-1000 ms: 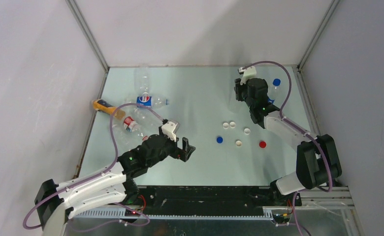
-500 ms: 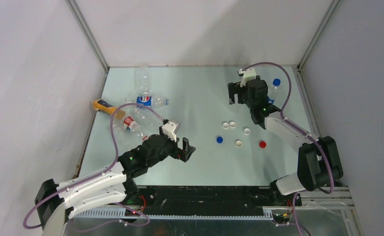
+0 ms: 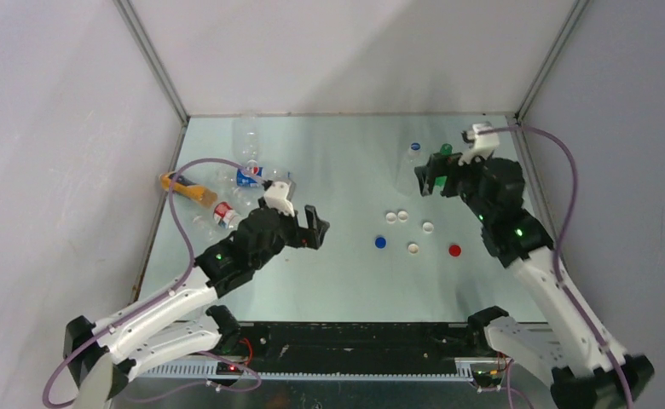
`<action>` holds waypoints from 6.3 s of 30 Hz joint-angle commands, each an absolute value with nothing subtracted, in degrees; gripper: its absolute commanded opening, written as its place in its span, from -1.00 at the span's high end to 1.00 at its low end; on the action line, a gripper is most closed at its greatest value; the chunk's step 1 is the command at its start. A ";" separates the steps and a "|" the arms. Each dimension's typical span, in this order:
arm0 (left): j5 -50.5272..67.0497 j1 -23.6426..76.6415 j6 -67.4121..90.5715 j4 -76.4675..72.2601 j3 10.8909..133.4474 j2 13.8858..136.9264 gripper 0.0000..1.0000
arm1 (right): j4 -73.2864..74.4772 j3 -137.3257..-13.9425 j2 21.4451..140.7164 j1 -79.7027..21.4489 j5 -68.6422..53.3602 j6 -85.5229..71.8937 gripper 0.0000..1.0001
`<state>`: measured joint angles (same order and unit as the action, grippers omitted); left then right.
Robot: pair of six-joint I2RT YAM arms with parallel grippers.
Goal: Screw on the bottle caps
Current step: Place the plastic bottle at the center of the board, then move the plastic bottle to the center of the board, then adjust the bottle cap at the center of the board.
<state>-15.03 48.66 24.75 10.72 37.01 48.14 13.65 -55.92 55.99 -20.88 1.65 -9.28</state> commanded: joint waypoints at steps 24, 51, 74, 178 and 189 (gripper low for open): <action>-21.16 13.84 49.20 12.71 47.75 77.26 -0.81 | 26.40 -52.82 41.48 -19.86 -8.39 -11.46 -1.00; -7.86 21.48 38.07 19.42 46.43 82.29 -0.01 | 41.11 -55.89 45.31 -20.01 -4.79 -15.74 -0.98; -7.87 41.21 30.43 22.74 38.71 68.77 -0.98 | 30.03 -42.92 63.42 -21.95 18.64 -49.06 0.09; 10.60 50.27 1.34 10.00 50.81 59.65 0.45 | 25.75 -45.64 35.19 -31.76 -3.19 -32.06 -0.77; 0.87 53.05 13.46 27.13 64.93 85.59 0.41 | 45.77 -51.98 34.10 -31.71 12.21 -28.22 -0.78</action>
<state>5.96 51.09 8.47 19.20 59.07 78.94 37.93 -49.93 34.48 -31.73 6.76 -30.15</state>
